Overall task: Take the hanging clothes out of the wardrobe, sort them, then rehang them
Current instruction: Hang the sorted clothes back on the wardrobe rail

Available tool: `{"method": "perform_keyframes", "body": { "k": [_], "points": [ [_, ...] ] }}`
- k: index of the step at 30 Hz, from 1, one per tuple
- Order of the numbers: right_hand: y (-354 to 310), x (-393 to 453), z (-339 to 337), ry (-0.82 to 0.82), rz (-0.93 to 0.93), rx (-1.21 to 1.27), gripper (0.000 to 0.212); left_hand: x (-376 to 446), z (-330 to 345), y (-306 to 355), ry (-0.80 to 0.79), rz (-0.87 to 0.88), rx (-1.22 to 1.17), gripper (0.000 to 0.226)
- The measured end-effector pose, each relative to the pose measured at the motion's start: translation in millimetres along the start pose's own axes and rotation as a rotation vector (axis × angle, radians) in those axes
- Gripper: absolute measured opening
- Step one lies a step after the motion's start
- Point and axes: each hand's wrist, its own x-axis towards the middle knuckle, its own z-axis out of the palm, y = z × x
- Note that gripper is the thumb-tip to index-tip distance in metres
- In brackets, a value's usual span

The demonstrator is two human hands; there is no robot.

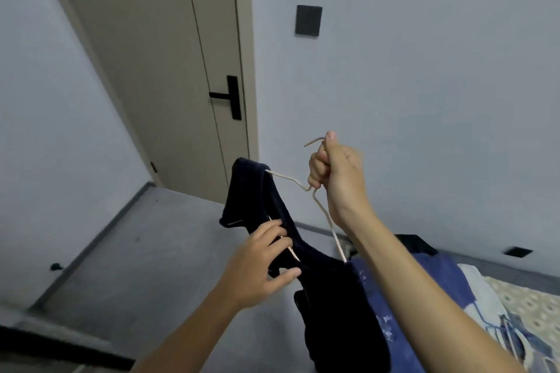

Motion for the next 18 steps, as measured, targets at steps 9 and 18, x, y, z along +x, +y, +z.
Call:
{"method": "perform_keyframes", "body": {
  "k": [9, 18],
  "points": [
    [43, -68, 37, -0.306, 0.103, 0.115, 0.057, -121, -6, 42, 0.091, -0.282, 0.154, 0.048],
    [53, -173, 139, -0.657, 0.143, 0.101, 0.056, -273, -52, 97, 0.175, -0.518, 0.247, 0.049]
  ]
}}
